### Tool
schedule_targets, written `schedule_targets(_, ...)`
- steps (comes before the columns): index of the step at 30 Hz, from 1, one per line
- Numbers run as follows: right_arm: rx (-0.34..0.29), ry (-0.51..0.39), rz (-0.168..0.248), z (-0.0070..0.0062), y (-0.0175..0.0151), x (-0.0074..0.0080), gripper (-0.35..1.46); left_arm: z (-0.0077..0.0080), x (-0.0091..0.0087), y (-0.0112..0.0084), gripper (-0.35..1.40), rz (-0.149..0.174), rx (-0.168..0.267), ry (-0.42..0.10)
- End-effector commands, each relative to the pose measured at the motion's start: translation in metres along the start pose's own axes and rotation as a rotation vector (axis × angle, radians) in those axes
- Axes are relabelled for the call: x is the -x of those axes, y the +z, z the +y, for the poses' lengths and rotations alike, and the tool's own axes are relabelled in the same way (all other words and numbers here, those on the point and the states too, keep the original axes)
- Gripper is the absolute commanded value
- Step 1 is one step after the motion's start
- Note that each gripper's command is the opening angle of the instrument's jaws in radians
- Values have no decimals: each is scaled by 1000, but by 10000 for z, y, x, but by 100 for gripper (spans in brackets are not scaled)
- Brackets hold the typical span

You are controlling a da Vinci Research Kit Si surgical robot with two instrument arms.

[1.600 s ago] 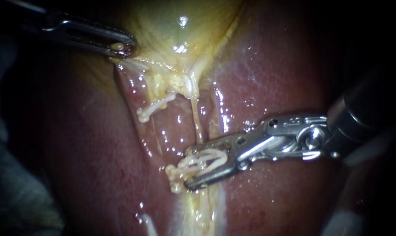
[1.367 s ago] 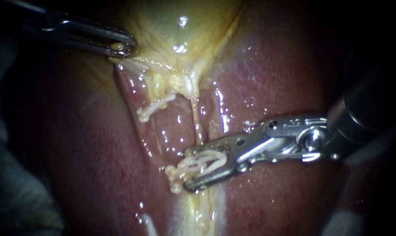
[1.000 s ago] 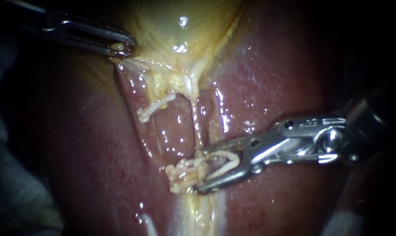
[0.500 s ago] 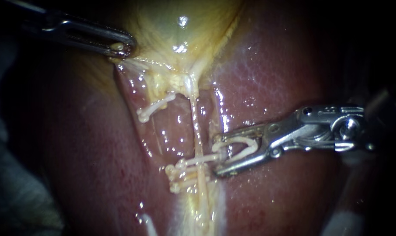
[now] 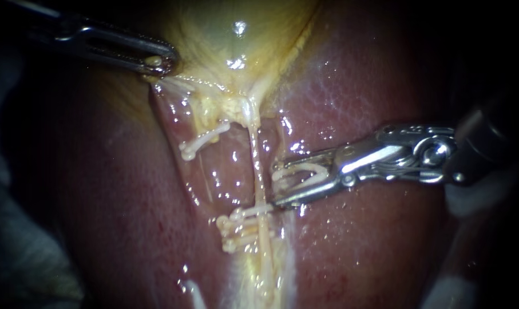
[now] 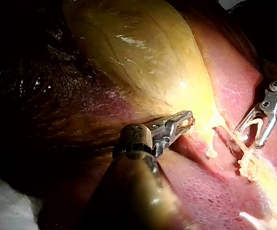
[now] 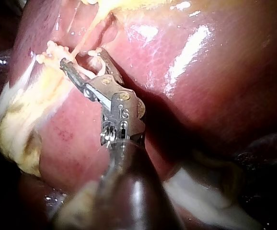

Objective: Clipping second clip right tube

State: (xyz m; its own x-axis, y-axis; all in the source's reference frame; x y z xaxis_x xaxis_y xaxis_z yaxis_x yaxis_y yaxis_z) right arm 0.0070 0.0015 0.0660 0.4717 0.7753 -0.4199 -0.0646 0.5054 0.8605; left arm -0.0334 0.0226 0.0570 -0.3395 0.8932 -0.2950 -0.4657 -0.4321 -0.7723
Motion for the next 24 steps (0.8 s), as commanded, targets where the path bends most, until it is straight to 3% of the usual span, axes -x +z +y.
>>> schedule_targets(1, 2, 8, 1, 1, 4, 0, 48, 0, 0, 0, -35, 0, 0, 0)
schedule_targets(12, -20, 67, 55, 1, 28, -1, 50, 0, 0, 1, -35, 0, 0, 0)
schedule_targets(24, -98, 110, 123, -12, 44, -7, 50, 0, 1, 2, -35, 1, -1, 0)
